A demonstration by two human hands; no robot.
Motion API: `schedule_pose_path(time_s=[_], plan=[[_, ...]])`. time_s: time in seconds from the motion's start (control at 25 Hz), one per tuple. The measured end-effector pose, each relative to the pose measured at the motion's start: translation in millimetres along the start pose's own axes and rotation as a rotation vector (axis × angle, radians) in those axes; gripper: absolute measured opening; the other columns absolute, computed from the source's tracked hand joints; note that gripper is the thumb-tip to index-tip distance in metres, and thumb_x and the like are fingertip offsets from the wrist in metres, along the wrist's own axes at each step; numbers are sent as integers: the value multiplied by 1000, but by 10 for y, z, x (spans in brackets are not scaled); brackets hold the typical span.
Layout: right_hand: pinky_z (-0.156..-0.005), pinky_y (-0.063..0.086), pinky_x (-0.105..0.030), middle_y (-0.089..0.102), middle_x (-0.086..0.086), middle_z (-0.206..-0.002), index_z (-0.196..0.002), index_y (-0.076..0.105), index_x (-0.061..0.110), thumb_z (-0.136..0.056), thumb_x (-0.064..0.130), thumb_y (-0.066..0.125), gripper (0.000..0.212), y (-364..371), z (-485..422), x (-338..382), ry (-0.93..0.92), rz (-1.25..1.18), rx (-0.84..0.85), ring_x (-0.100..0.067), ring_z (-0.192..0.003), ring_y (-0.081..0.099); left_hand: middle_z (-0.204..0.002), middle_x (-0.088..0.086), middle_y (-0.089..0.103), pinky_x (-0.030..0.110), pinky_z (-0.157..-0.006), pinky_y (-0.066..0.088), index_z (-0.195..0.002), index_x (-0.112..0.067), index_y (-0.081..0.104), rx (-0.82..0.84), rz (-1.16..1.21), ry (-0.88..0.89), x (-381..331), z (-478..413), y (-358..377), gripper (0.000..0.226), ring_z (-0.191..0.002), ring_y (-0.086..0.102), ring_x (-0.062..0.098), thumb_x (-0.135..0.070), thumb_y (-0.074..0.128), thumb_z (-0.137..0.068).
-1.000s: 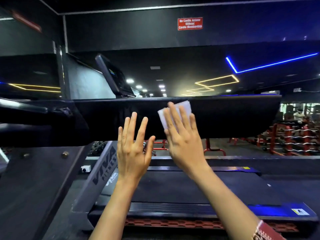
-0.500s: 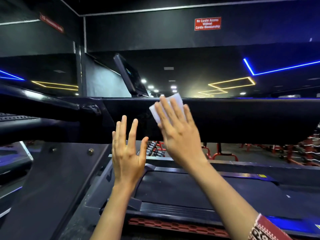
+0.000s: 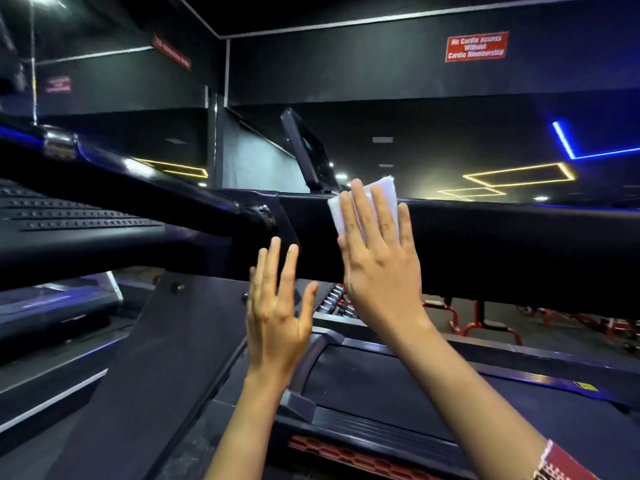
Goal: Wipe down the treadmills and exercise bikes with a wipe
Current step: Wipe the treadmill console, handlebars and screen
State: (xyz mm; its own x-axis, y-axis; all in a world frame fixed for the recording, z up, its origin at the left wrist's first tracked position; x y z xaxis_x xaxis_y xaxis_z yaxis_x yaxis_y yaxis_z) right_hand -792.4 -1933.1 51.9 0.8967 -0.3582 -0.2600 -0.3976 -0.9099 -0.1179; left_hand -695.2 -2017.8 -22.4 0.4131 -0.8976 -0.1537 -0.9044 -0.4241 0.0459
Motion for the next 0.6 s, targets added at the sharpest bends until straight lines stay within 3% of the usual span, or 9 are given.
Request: schedule_pose_path(time_s=[0.08,0.16,0.32,0.36,0.52,0.6], plan=[[-118,13,-46,25,-7,-157,-149,31,10,-92,16,47,60,34,266,93,-193,42,58,-25,-146,20,-150,13,32,40,-114,26,-141,-6,39,12,-20,12,59,24,-5,51,-141,26,27,-29,47,-96],[-117,15,-47,26,-5,-157,-150,31,14,-92,15,44,59,-21,393,-24,-245,96,81,-22,-145,22,-150,13,33,43,-113,28,-141,-5,39,19,-6,22,99,36,-5,51,-140,29,27,-27,48,-96],[-117,9,-46,30,-10,-155,-147,35,7,-98,20,35,51,-6,-23,-13,62,84,-32,-28,-143,26,-150,14,33,40,-114,27,-141,-2,41,33,6,11,113,11,-23,52,-140,31,27,-26,48,-96],[-116,11,-47,32,-11,-154,-146,37,5,-97,19,36,51,60,-128,171,36,46,-34,-30,-142,29,-151,13,31,38,-115,25,-142,-3,39,36,10,-14,131,9,-39,53,-140,30,26,-28,47,-96],[-116,17,-46,31,-9,-154,-146,37,9,-83,16,36,63,196,81,442,-360,31,67,-27,-143,28,-154,8,24,33,-117,19,-145,-5,31,50,27,-59,181,-10,-65,56,-143,25,22,-33,42,-98],[-116,16,-46,30,-6,-155,-147,37,12,-85,17,35,62,116,154,277,-327,54,72,-25,-143,27,-154,8,26,32,-118,17,-146,-6,31,47,23,-55,196,-28,-71,57,-143,25,21,-30,44,-96]])
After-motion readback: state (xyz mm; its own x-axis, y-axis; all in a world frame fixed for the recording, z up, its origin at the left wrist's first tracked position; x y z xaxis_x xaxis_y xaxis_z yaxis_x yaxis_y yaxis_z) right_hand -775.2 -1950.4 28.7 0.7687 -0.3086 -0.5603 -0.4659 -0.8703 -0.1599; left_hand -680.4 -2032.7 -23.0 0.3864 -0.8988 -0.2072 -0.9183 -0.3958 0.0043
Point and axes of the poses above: each hand's wrist, its own z-axis away from the middle knuckle, its own y-axis out of the palm, x = y × z, the point moved 6 cm from there along -z, towards the middle knuckle
